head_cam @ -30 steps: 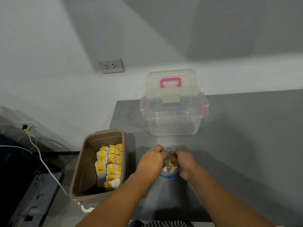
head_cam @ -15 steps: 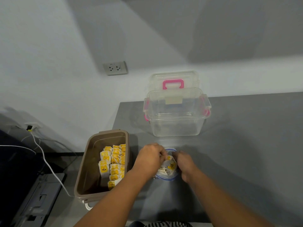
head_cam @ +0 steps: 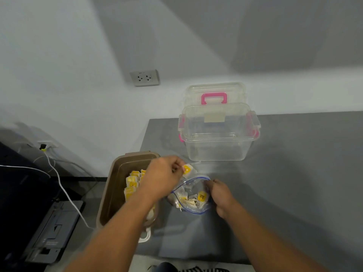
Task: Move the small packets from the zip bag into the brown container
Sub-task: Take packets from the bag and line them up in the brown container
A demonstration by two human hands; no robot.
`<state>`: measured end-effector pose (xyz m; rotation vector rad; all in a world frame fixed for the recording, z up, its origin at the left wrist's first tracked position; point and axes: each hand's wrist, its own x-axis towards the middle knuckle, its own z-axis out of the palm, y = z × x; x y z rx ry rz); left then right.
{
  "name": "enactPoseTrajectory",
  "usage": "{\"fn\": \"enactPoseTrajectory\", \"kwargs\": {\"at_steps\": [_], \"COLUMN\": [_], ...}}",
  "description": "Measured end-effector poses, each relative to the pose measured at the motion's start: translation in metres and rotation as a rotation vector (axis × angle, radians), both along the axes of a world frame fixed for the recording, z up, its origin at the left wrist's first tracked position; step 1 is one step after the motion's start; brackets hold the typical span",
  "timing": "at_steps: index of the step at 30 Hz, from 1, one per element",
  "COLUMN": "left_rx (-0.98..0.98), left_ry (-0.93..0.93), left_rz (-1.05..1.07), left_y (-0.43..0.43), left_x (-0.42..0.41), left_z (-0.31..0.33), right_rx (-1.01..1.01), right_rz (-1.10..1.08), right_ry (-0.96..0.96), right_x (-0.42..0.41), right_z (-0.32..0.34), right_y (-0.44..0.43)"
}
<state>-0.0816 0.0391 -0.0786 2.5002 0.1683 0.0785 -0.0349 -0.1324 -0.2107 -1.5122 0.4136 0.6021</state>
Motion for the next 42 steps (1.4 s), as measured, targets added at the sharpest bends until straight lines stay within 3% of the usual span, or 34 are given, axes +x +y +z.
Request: {"fn": "enactPoseTrajectory", "kwargs": {"at_steps": [2, 6, 12, 18, 21, 31, 42], "left_rx": [-0.033, 0.160, 0.507, 0.912, 1.070, 1.218, 1.199], "left_ry": [-0.033, -0.056, 0.245, 0.616, 0.630, 0.577, 0.526], "left_rz": [0.043, 0.079, -0.039, -0.362, -0.402, -0.425, -0.383], "left_y": [0.022, 0.071, 0.117, 0.125, 0.122, 0.112, 0.113], "left_x": [-0.007, -0.021, -0.032, -0.023, -0.020, -0.011, -0.021], "left_z": [0.024, 0.055, 0.040, 0.005, -0.010, -0.029, -0.028], "right_rx": [0.002, 0.031, 0.098, 0.132, 0.135, 0.053, 0.136], "right_rz": [0.004, -0.016, -0.044, -0.045, -0.051, 0.027, 0.017], "right_ry": [-0.001, 0.007, 0.053, 0.057, 0.036, -0.065, -0.044], "right_x": [-0.001, -0.001, -0.002, -0.006, -0.008, -0.014, -0.017], "right_z": [-0.002, -0.010, -0.019, -0.024, -0.024, -0.025, -0.027], "right_y": [0.004, 0.012, 0.016, 0.012, 0.012, 0.010, 0.007]}}
